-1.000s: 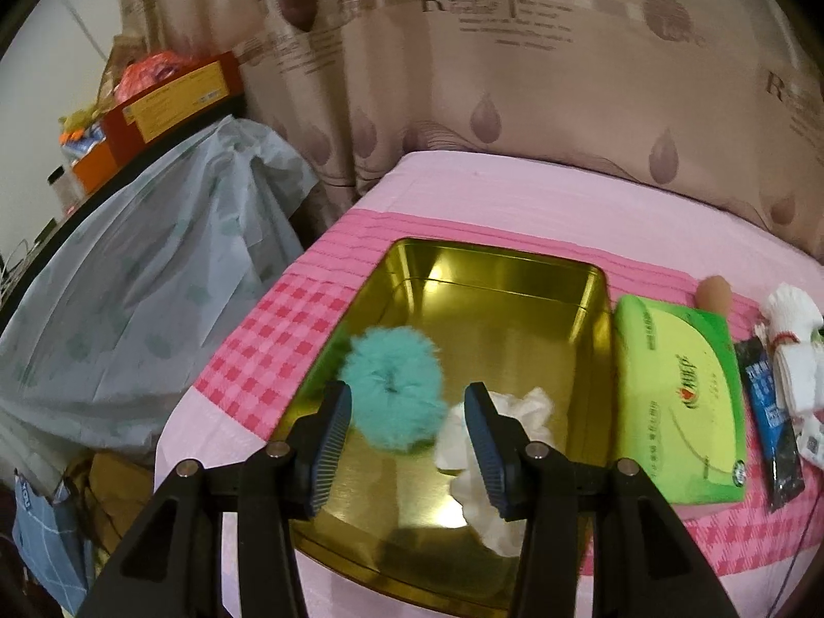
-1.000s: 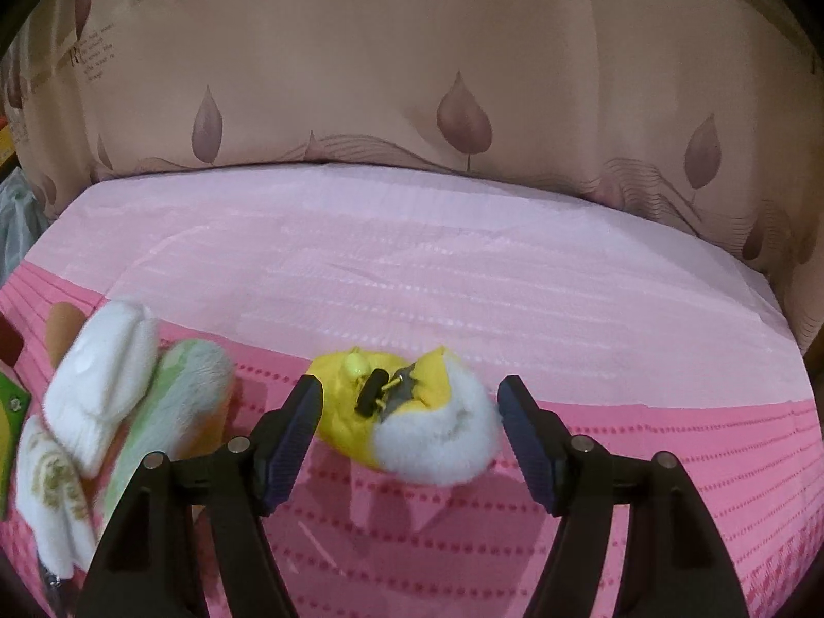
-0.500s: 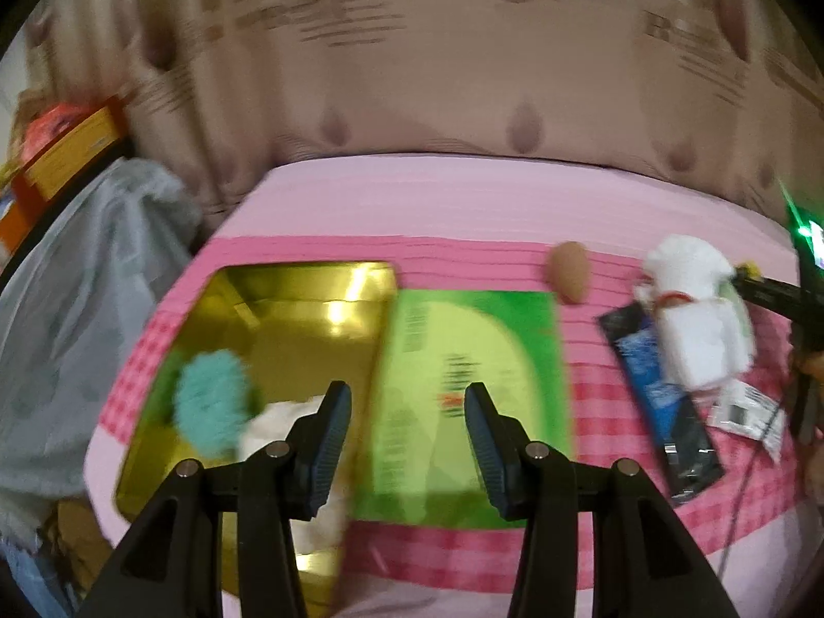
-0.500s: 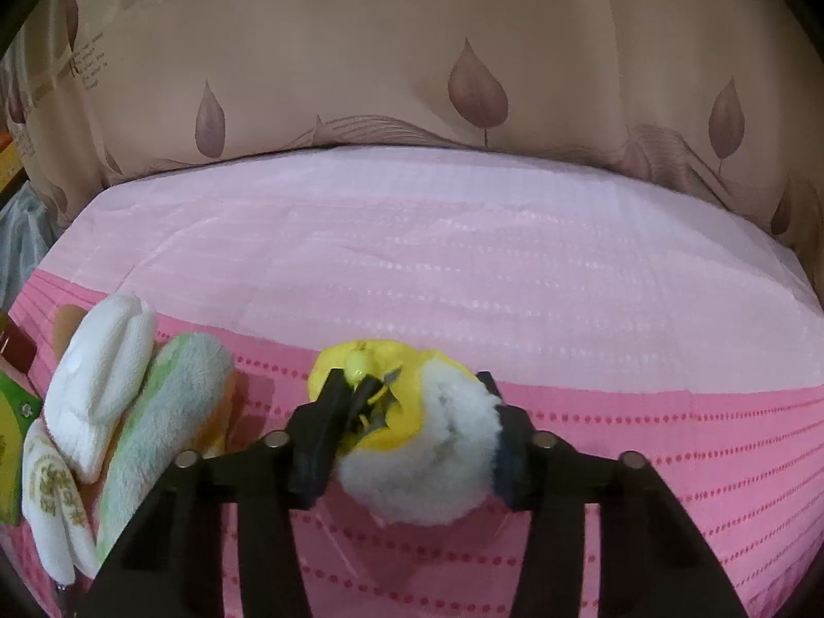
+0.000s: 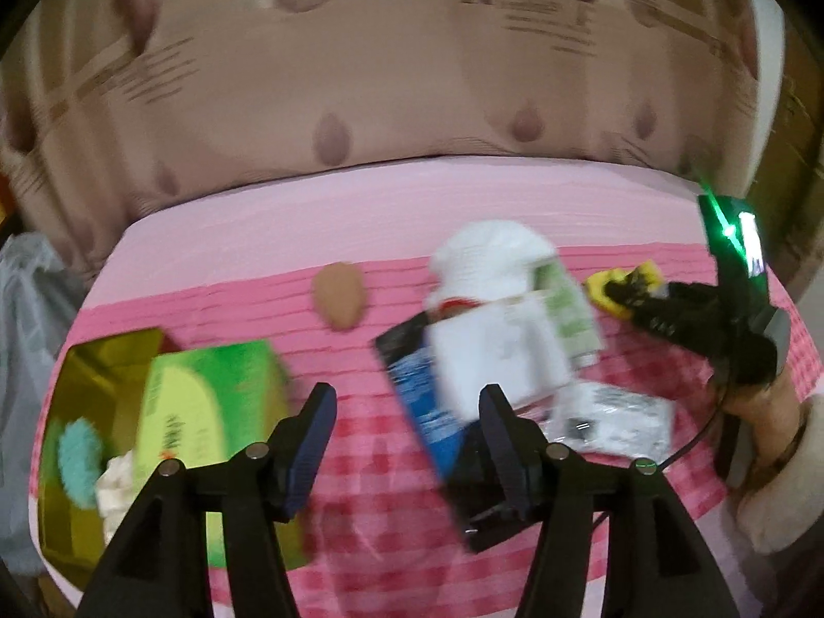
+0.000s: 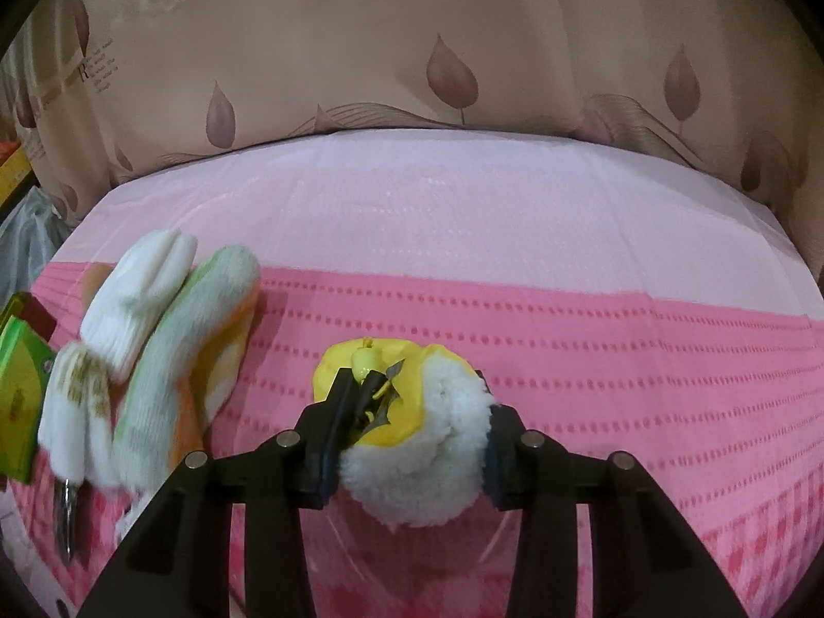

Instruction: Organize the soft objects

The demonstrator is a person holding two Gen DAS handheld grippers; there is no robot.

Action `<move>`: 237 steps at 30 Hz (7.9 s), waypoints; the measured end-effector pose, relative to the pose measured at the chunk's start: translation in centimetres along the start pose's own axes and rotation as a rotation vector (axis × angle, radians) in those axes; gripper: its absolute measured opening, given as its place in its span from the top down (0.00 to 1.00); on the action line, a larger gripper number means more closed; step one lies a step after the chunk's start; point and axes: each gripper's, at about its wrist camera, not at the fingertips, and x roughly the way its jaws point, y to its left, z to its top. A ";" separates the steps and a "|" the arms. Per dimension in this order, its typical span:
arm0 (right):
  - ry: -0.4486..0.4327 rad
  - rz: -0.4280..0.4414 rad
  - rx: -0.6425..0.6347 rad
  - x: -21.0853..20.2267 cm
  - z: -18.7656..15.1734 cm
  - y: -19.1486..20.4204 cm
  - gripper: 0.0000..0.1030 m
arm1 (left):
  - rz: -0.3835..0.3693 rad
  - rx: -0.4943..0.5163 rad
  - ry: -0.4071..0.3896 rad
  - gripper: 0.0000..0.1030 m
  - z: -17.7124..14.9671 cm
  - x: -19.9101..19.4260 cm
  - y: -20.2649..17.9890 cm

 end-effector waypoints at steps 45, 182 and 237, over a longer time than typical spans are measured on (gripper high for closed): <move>0.001 0.024 0.048 -2.4 -3.2 -0.3 0.61 | -0.060 -0.056 0.048 0.93 1.1 0.6 -2.1; -0.088 -0.011 0.019 -9.5 -2.5 1.6 0.68 | 0.475 -0.541 0.020 0.54 -11.2 -6.4 28.4; -0.001 0.455 -0.596 -6.8 -5.1 43.2 0.68 | 0.614 -0.916 0.029 0.54 -15.4 -9.0 34.9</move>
